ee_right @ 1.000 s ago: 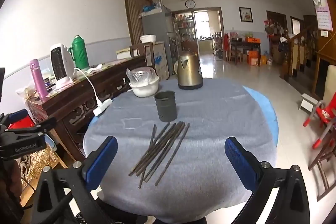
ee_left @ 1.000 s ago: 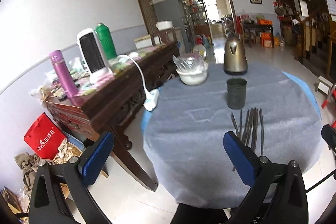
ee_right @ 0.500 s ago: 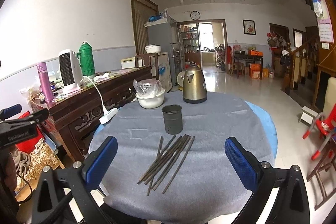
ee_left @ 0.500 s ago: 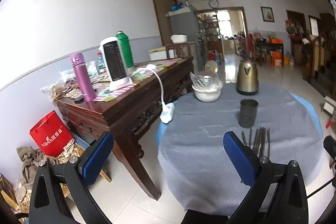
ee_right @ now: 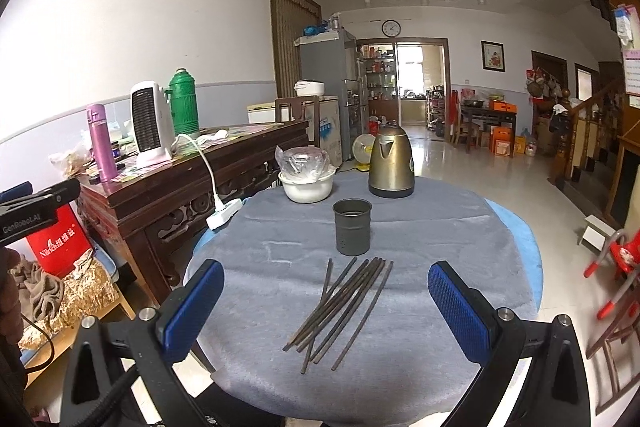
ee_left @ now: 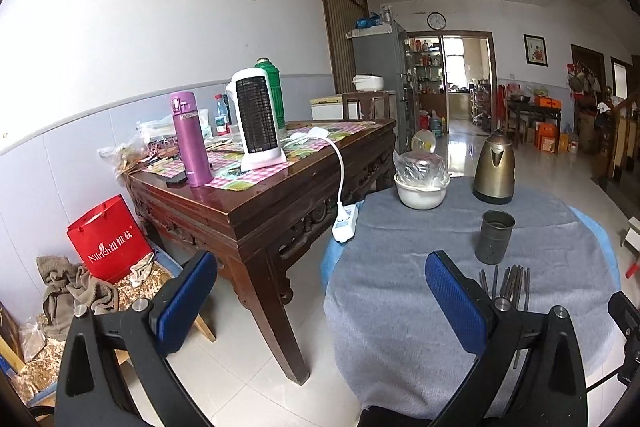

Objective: Organize utensils
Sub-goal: 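Move both tools toward the pile of dark chopsticks, then close the left gripper on one chopstick while the right gripper grasps another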

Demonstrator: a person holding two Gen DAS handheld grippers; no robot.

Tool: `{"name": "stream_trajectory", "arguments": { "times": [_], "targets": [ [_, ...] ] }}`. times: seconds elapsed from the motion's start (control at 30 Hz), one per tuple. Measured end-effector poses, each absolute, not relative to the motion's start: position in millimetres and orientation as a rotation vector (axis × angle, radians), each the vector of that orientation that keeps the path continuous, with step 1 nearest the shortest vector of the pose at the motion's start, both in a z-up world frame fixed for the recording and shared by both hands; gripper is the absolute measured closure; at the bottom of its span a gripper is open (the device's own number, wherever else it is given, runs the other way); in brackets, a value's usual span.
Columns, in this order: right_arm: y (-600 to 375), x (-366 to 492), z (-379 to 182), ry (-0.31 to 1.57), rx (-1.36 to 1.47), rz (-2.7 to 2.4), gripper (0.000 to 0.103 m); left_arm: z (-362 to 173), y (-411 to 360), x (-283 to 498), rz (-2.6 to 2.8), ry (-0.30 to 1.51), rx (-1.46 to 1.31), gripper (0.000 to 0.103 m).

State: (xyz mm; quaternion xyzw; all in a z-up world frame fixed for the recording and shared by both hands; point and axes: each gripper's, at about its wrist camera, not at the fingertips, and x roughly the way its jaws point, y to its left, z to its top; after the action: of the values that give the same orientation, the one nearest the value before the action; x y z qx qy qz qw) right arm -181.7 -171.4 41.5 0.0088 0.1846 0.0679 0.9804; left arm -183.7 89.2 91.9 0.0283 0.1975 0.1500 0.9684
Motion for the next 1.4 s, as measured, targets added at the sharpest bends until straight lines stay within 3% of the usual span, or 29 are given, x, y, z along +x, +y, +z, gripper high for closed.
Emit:
{"name": "stream_trajectory", "arguments": {
  "times": [0.5,1.4],
  "targets": [
    [-196.4,-126.8,11.1,0.539,0.073,0.103,0.000,37.0,64.9,-111.2,0.111,0.655,0.044,0.000],
    [-251.1,54.8,-54.6,0.798,0.215,0.056,0.000,-40.5,0.8,62.0,0.022,0.908,0.140,0.000]
  ]
}}
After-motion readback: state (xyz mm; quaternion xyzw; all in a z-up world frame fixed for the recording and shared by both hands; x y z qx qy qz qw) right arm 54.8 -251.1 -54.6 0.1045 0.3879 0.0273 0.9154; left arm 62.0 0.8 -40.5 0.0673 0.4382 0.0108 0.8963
